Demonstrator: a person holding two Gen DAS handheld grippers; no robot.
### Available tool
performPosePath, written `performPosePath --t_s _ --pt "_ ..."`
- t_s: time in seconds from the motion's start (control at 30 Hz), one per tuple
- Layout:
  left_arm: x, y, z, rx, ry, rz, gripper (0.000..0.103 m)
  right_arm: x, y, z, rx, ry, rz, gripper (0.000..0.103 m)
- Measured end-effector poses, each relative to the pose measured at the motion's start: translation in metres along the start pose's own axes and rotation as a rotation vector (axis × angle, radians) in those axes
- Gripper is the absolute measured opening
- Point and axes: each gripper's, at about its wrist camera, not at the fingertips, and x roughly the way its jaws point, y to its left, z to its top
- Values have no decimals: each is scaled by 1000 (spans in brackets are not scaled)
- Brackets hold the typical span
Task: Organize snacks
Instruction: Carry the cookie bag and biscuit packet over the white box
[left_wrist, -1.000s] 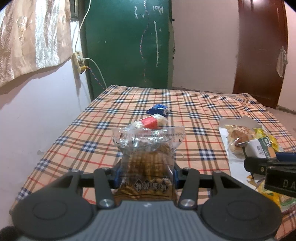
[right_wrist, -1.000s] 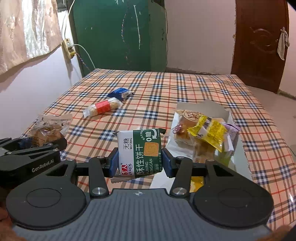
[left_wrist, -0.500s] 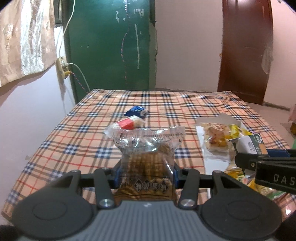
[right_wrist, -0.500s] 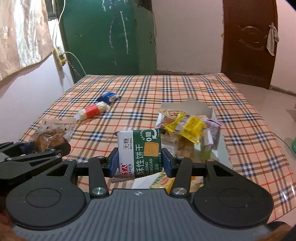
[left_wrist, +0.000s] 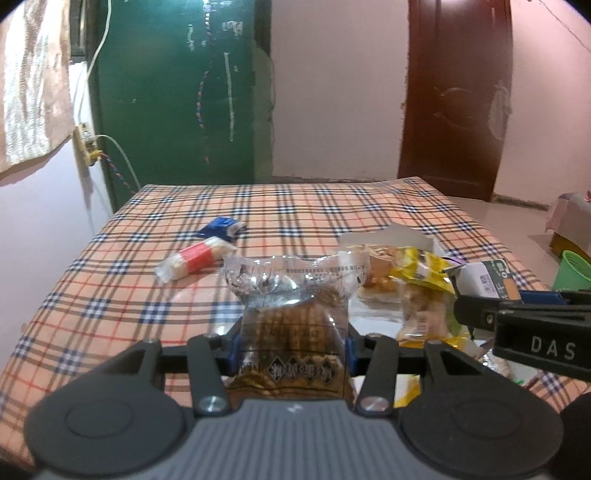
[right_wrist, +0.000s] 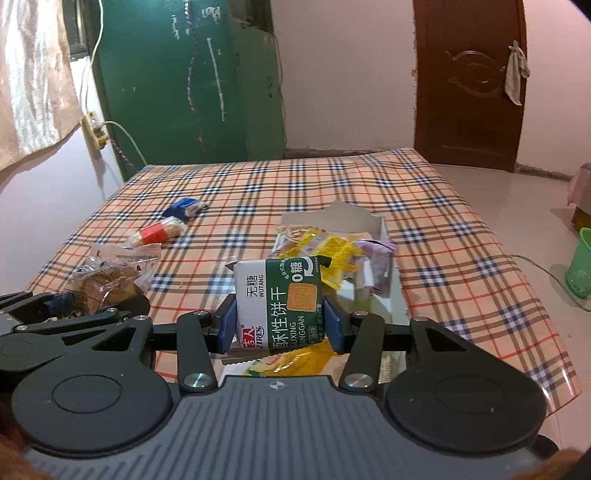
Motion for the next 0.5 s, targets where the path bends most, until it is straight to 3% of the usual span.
performPosePath --t_s 0.5 --pt "7 -39 1 69 20 -92 48 -25 -43 -6 78 -18 -77 59"
